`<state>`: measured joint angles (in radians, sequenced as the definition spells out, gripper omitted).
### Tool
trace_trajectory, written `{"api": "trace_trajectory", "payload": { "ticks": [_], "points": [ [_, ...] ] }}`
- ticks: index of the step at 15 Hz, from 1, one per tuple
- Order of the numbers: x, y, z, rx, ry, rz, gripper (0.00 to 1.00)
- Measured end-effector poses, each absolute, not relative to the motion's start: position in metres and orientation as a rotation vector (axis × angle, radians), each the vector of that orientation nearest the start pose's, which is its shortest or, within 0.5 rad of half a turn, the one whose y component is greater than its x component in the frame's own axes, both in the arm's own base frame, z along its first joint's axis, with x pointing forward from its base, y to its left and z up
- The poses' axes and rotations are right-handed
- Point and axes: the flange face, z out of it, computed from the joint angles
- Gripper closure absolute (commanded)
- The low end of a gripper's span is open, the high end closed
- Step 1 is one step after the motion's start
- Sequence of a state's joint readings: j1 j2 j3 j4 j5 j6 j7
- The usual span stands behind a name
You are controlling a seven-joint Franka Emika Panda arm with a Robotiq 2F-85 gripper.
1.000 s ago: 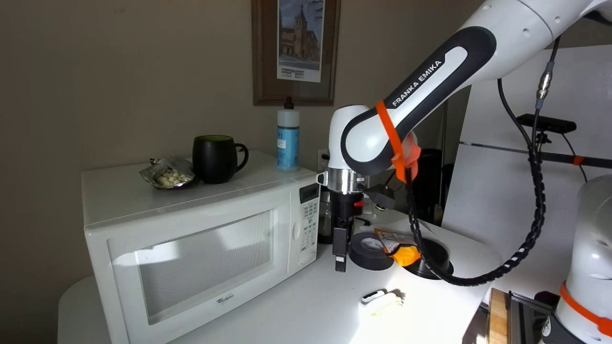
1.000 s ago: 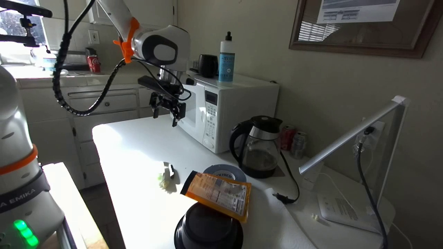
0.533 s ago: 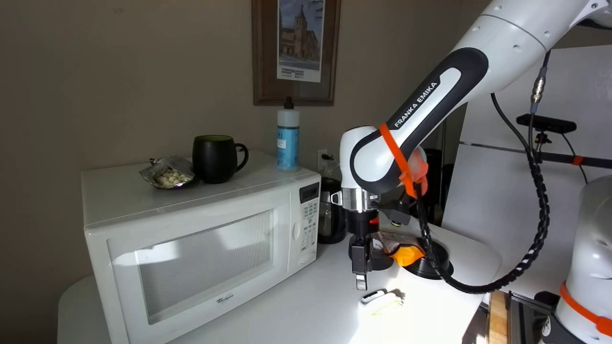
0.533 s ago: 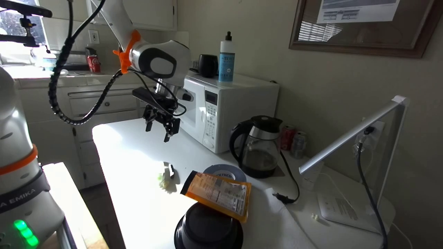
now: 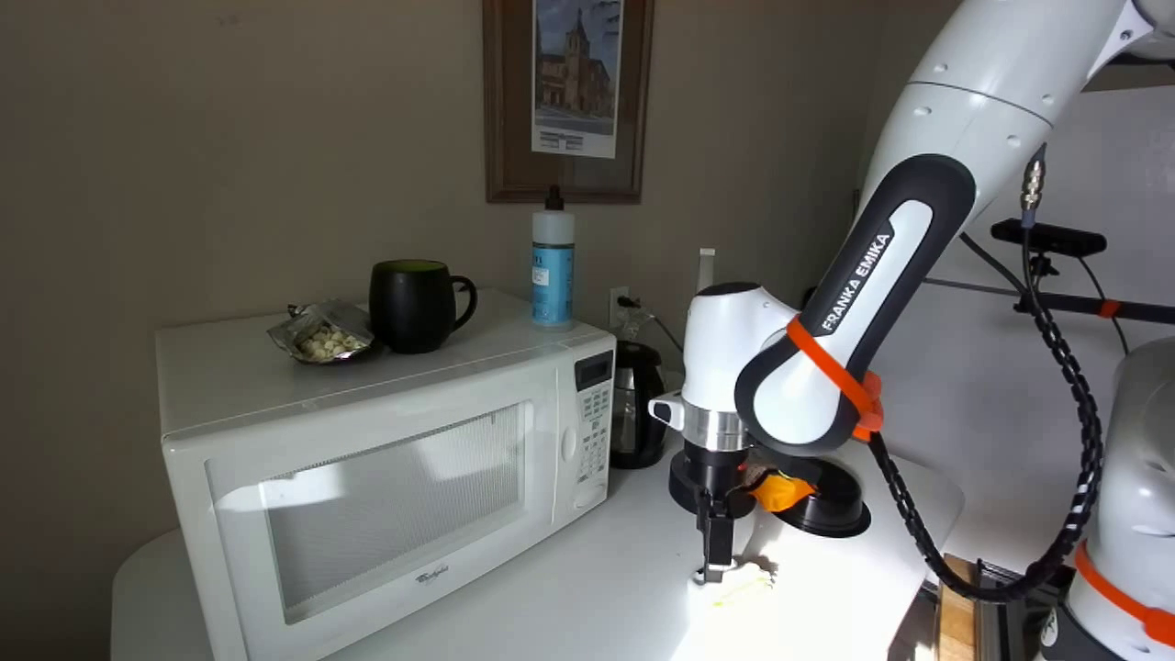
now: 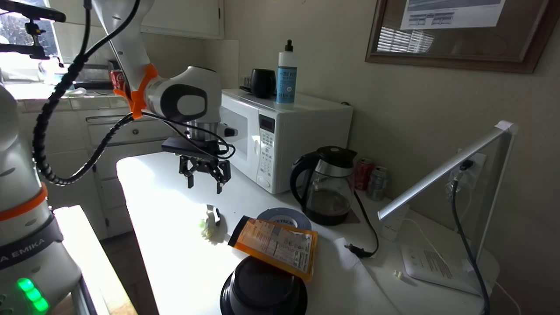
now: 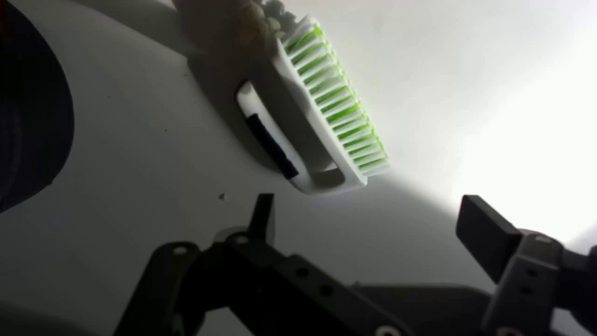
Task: Put the brush in the mug.
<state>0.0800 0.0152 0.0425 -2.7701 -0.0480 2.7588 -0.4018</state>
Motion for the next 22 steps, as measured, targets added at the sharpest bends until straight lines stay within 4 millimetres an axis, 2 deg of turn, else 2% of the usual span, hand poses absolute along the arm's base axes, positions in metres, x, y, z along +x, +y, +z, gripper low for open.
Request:
{"api": "trace_trajectory", "payload": {
  "ticks": [3, 7, 9, 14, 17, 18, 19, 22],
  "points": [
    [0.388, 0.048, 0.194, -3.012, -1.121, -0.128, 0.00],
    [0.393, 0.015, 0.191, -2.993, -1.278, -0.291, 0.00],
    [0.390, 0.008, 0.184, -2.978, -1.317, -0.267, 0.00],
    [0.369, 0.030, 0.141, -2.835, -1.367, -0.154, 0.00],
    [0.364, 0.022, 0.130, -2.818, -1.310, -0.125, 0.00],
    [0.363, 0.018, 0.129, -2.818, -1.292, -0.106, 0.25],
    [0.361, 0.013, 0.127, -2.818, -1.277, -0.079, 0.27],
    [0.364, 0.002, 0.129, -2.821, -1.247, -0.045, 0.50]
  ]
}}
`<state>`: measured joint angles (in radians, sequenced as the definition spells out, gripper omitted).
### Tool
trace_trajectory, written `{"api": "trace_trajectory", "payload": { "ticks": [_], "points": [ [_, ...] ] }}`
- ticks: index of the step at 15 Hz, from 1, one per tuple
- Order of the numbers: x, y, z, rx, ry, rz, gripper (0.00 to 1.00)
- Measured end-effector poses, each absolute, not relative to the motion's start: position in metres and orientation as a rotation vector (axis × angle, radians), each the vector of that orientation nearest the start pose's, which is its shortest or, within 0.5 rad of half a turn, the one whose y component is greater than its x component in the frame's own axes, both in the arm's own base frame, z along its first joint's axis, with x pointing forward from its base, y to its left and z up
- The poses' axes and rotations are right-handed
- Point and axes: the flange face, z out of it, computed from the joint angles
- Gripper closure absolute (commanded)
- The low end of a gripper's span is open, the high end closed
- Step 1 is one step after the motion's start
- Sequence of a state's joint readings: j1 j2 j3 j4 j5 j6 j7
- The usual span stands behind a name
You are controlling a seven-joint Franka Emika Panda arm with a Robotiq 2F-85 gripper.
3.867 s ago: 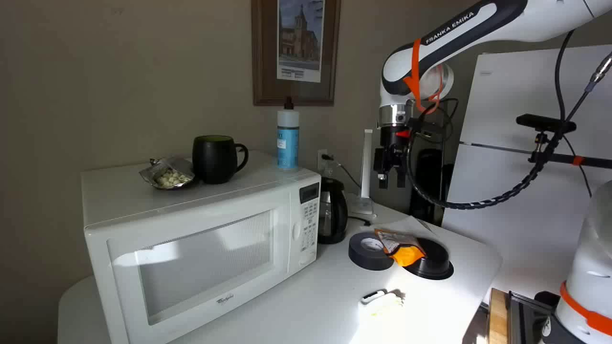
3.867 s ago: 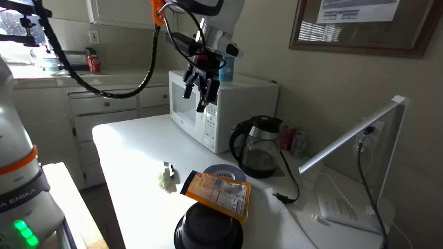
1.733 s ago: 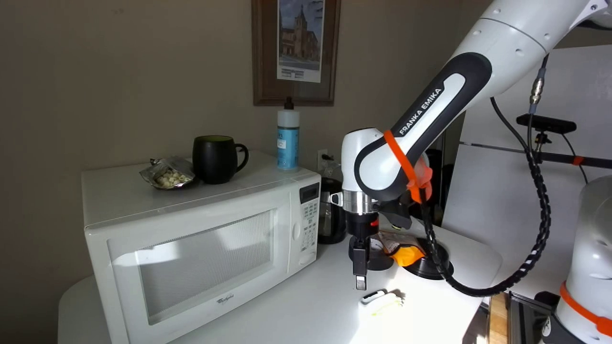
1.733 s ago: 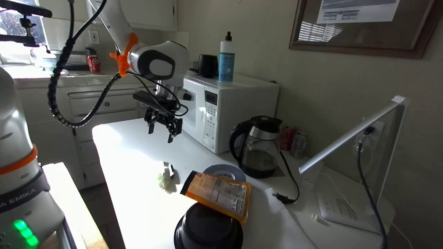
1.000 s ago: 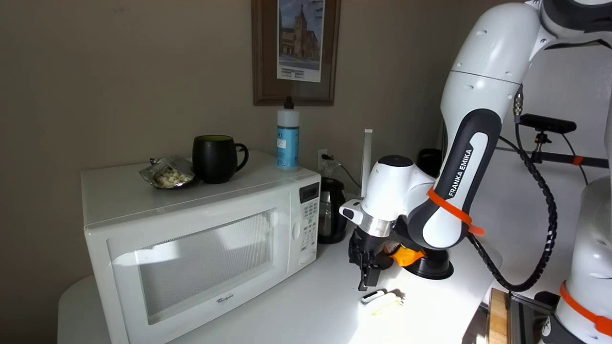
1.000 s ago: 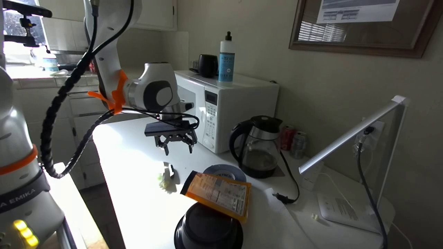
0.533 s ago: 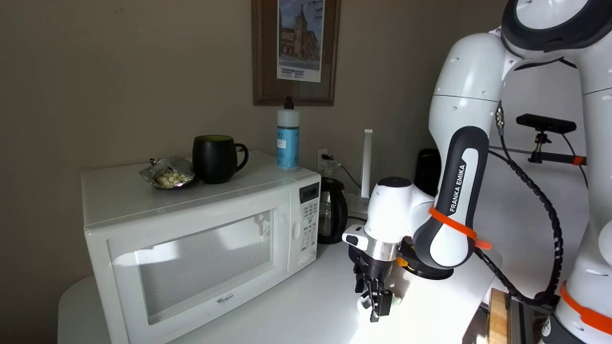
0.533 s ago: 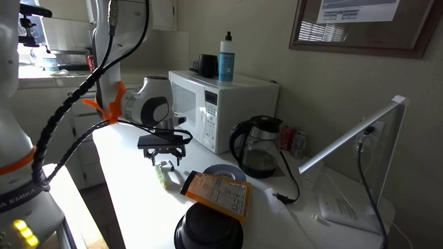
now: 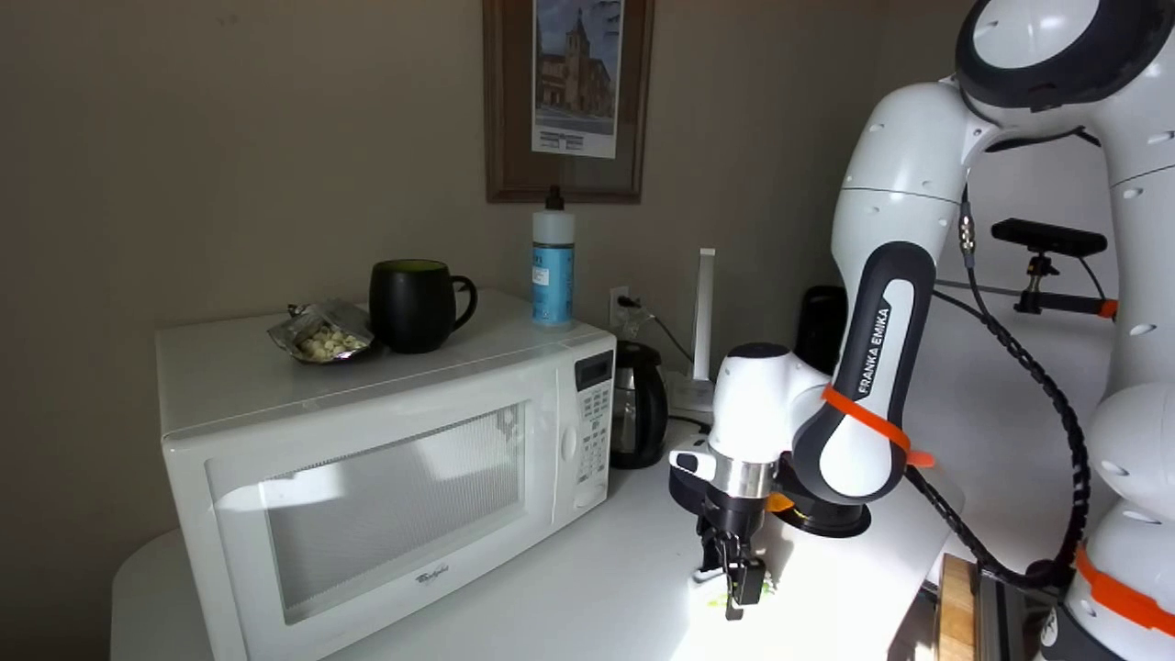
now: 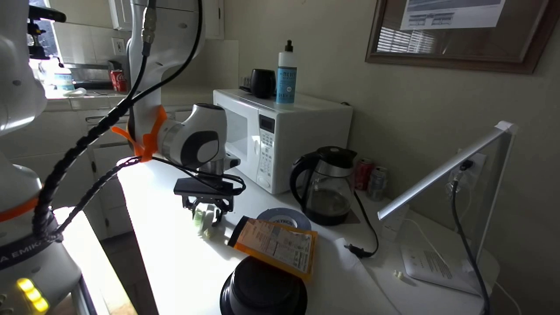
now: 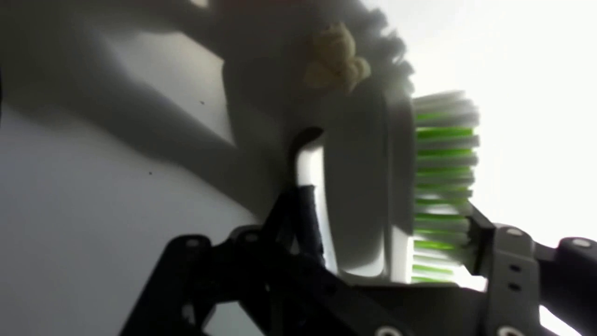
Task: Put the brush in the mug.
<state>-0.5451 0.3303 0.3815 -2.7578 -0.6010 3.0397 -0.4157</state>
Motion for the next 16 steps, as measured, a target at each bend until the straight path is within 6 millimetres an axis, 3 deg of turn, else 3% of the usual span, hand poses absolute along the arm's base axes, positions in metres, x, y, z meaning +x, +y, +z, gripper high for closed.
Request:
{"api": "trace_trajectory", "payload": {
  "ticks": [4, 7, 15, 16],
  "points": [
    [0.369, -0.003, 0.139, -2.828, -1.217, -0.037, 0.63],
    [0.378, -0.011, 0.150, -2.848, -1.147, -0.087, 0.63],
    [0.408, -0.069, 0.217, -3.015, -0.848, -0.465, 0.63],
    [0.409, -0.074, 0.223, -3.028, -0.813, -0.507, 0.38]
  ]
}}
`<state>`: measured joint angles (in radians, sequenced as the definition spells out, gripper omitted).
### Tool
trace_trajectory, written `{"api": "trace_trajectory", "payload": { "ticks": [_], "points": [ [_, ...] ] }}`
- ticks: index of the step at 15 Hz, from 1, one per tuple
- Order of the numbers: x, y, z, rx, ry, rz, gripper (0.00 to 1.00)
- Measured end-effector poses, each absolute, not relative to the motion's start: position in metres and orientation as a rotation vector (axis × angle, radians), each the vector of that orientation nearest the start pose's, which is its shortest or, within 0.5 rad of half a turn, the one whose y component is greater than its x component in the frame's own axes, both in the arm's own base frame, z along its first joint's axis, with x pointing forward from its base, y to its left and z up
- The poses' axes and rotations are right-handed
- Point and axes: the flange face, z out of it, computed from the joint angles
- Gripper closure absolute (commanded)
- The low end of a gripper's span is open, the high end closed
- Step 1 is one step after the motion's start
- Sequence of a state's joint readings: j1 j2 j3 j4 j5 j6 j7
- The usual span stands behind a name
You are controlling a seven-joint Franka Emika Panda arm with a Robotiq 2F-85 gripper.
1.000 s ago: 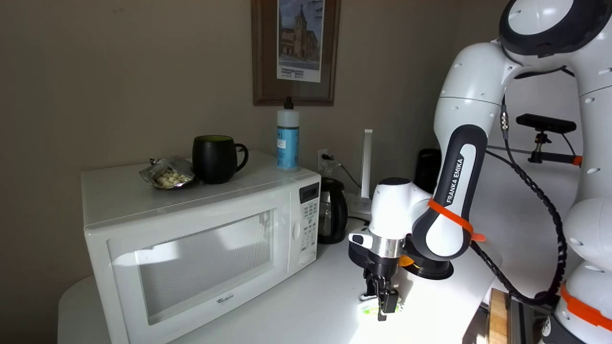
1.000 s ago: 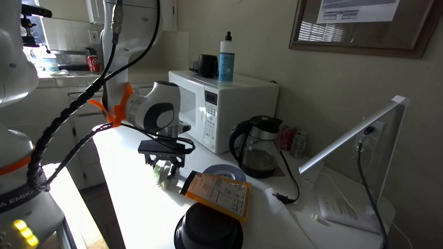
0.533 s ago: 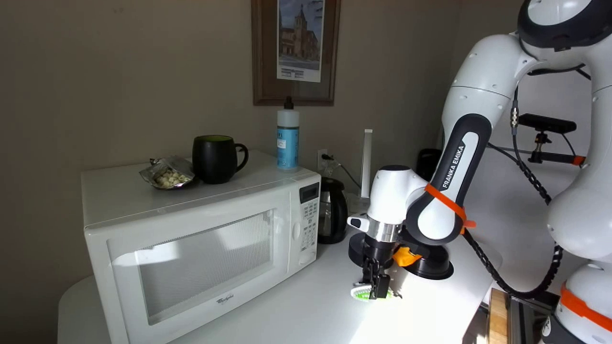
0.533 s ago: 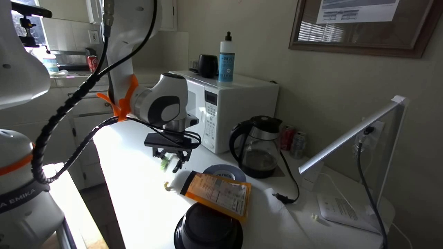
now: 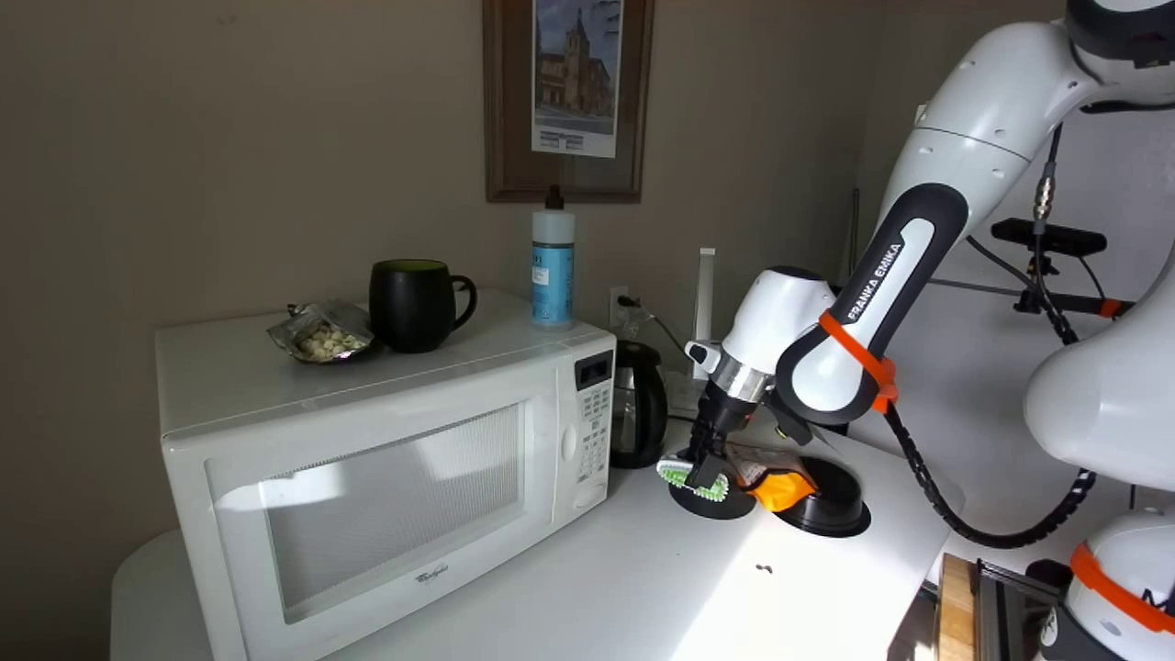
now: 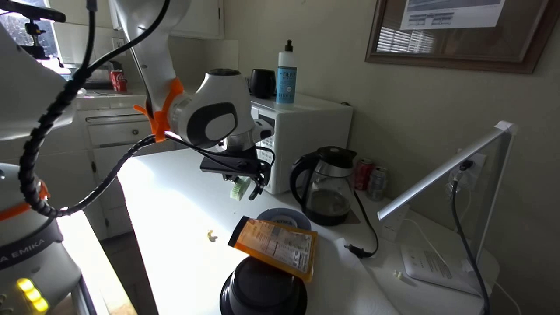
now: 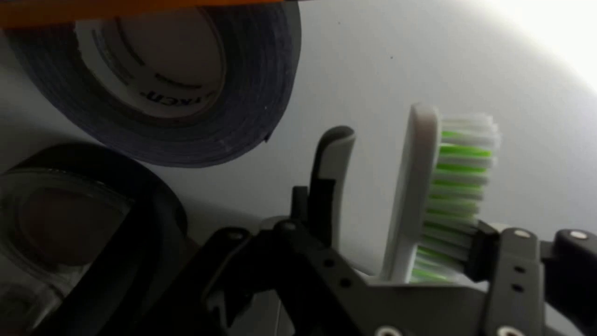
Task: Put the brush in the mug.
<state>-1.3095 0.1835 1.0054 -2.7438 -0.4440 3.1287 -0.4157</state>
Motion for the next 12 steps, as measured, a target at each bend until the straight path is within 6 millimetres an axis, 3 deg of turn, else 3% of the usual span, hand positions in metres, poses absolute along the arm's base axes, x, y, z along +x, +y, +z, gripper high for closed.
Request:
{"api": "trace_trajectory", "payload": {
  "ticks": [4, 5, 9, 12],
  "points": [
    [0.414, -0.091, 0.238, -3.063, -0.729, -0.591, 0.38],
    [0.414, -0.091, 0.238, -3.063, -0.726, -0.592, 0.63],
    [0.418, -0.094, 0.241, -3.072, -0.679, -0.609, 0.63],
    [0.430, -0.128, 0.264, -3.154, -0.526, -0.690, 0.63]
  ]
}}
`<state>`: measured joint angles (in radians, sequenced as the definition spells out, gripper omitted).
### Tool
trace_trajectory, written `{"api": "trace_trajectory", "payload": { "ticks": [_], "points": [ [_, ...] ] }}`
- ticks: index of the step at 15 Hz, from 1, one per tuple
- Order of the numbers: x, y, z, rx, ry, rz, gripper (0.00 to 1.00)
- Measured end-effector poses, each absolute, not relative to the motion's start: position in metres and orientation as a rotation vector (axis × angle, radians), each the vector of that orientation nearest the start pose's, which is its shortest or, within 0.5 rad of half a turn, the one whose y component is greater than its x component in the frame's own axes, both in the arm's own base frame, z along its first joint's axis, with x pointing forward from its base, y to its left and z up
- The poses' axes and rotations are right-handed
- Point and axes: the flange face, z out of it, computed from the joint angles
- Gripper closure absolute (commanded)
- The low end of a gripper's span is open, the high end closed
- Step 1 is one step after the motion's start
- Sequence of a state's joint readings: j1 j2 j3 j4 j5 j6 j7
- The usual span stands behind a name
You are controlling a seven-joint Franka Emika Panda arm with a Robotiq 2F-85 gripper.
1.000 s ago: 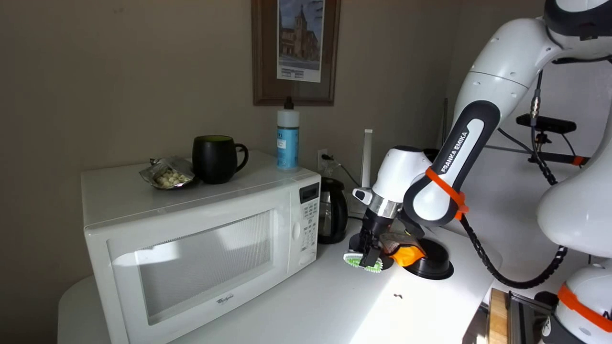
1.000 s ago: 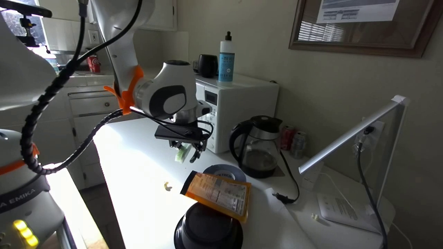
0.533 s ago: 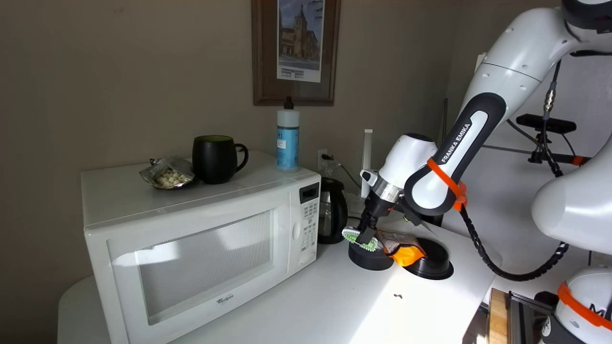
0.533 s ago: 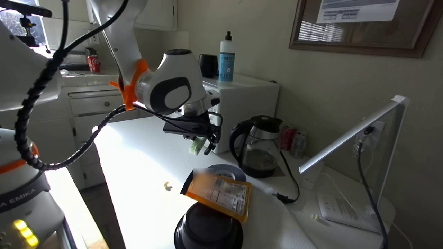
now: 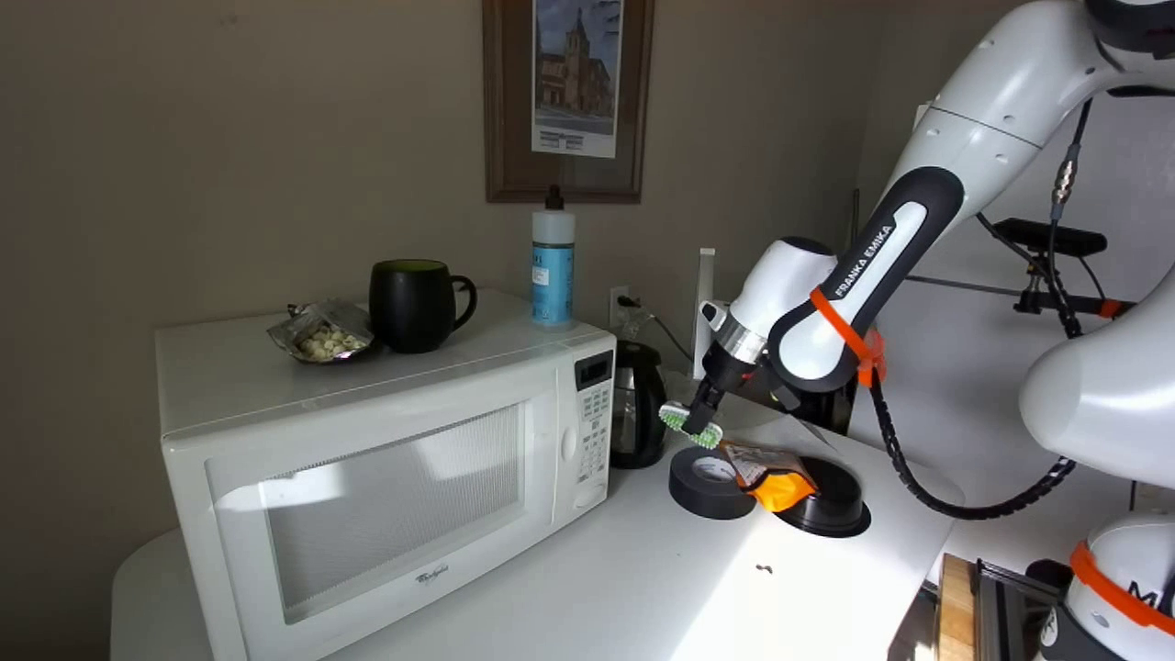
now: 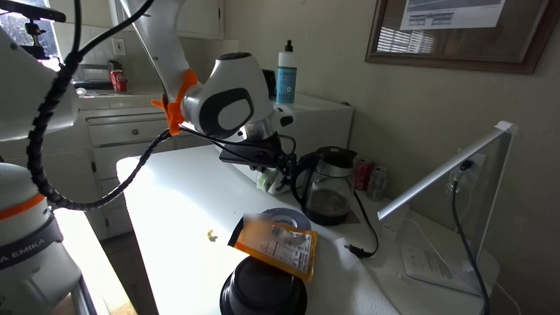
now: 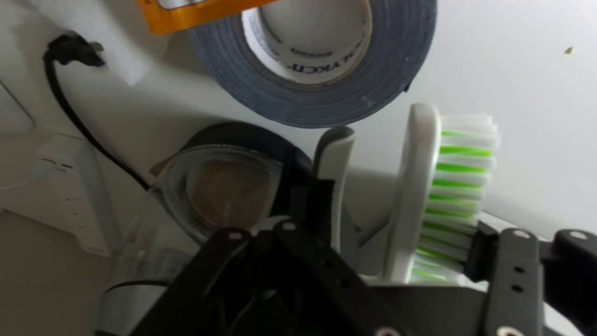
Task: Put the brush in the mug.
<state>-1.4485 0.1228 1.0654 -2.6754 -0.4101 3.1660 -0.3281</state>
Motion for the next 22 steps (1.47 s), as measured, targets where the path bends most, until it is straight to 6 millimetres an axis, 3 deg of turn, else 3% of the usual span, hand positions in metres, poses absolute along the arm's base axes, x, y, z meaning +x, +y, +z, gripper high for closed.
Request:
{"api": "trace_trajectory", "payload": {
  "ticks": [5, 10, 13, 16, 17, 20, 21, 22],
  "points": [
    [0.443, -0.195, 0.327, -3.288, -0.307, -0.981, 0.63],
    [0.477, -0.237, 0.430, -3.253, -0.248, -1.527, 0.63],
    [0.500, -0.235, 0.494, -3.151, -0.336, -1.847, 0.63],
    [0.517, -0.216, 0.545, -3.015, -0.530, -2.099, 0.63],
    [0.521, -0.207, 0.556, -2.965, -0.614, -2.161, 0.38],
    [0.517, -0.197, 0.567, -2.844, -0.747, -2.296, 0.38],
    [0.516, -0.198, 0.566, -2.843, -0.751, -2.297, 0.63],
    [0.517, -0.199, 0.565, -2.843, -0.753, -2.294, 0.63]
  ]
}}
